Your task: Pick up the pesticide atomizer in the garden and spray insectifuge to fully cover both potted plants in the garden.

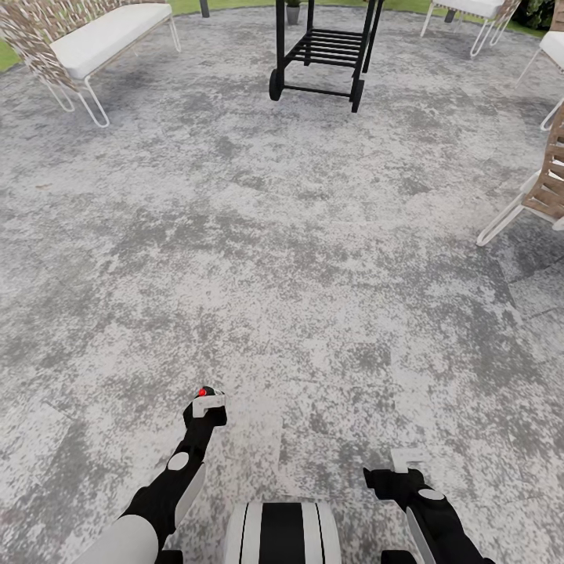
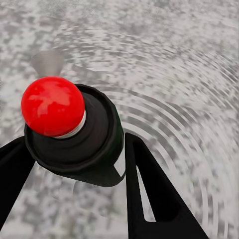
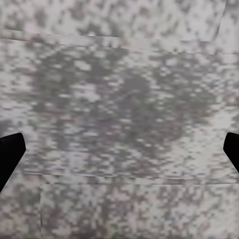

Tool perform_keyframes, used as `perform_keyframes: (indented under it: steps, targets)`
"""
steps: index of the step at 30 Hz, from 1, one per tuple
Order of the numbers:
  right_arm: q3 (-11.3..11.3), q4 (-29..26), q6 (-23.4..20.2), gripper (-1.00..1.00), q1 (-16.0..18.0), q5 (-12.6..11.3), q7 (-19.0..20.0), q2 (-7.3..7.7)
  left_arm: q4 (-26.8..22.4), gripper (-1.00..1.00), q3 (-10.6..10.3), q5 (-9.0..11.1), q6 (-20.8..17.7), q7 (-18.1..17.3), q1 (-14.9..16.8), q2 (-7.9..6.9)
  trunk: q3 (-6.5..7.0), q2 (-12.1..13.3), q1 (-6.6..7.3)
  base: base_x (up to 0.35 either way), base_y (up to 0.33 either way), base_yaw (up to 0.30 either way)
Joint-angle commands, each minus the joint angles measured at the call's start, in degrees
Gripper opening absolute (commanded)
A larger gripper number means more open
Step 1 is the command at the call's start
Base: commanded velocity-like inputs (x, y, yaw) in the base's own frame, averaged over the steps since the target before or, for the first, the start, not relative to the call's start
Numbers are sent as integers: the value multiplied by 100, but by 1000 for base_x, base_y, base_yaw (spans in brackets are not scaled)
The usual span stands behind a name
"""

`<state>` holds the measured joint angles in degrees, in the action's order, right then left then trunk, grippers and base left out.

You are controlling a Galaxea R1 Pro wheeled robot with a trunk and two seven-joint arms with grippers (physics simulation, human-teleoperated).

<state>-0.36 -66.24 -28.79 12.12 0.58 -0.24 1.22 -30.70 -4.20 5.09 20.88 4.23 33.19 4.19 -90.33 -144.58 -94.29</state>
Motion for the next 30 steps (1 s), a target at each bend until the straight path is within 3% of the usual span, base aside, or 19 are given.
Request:
perform_keyframes:
  steps: [1,10,30]
  targets:
    - [1,-9,-30,100,1,8,-2,1,3,-100,-46,47,21,52,3,-5,-3,-1,1,0,0,0]
    - [1,-11,-30,100,1,10,-2,1,3,-100,-46,45,21,52,3,-5,-3,-1,1,0,0,0]
    - [27,5,-30,100,1,21,-17,-8,-206,-100,-54,51,12,60,3,-5,440,26,52,0,0,0]
